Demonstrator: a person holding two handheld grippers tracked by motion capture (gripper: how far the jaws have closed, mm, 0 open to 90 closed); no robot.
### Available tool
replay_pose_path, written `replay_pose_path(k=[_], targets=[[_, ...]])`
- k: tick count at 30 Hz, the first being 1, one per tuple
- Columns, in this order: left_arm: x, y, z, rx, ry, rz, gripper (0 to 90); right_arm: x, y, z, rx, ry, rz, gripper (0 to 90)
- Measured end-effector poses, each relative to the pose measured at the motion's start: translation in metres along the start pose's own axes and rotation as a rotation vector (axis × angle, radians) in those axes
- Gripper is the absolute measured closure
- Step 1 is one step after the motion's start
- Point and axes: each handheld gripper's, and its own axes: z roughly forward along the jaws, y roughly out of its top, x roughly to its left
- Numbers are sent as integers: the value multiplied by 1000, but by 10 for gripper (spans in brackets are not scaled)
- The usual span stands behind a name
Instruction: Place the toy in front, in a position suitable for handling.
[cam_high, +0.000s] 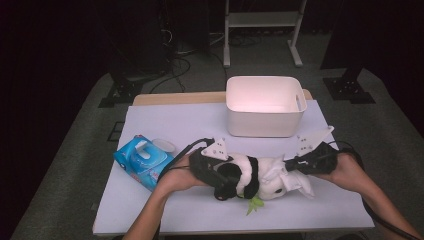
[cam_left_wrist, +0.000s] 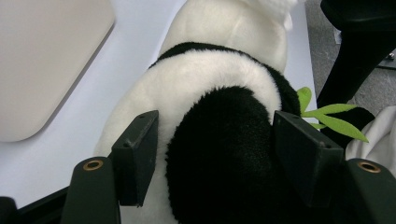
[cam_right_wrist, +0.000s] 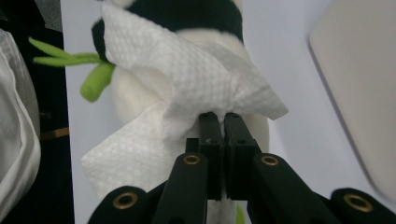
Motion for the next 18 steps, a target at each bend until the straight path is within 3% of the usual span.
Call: replay_pose_path(k=[3,6,8,18], targets=[[0,0,0,0,1,0,330,-1,-13,-1,-12,-1,28,869],[0,1,1,1,7,-5,329,-1,-13,-1,-35,2,34,869],[-1,2,1,5,10,-4,329,-1,-6,1,-72,22,25,869],[-2,3,2,11,18,4,328,4,36,26,-111,86,-45,868]])
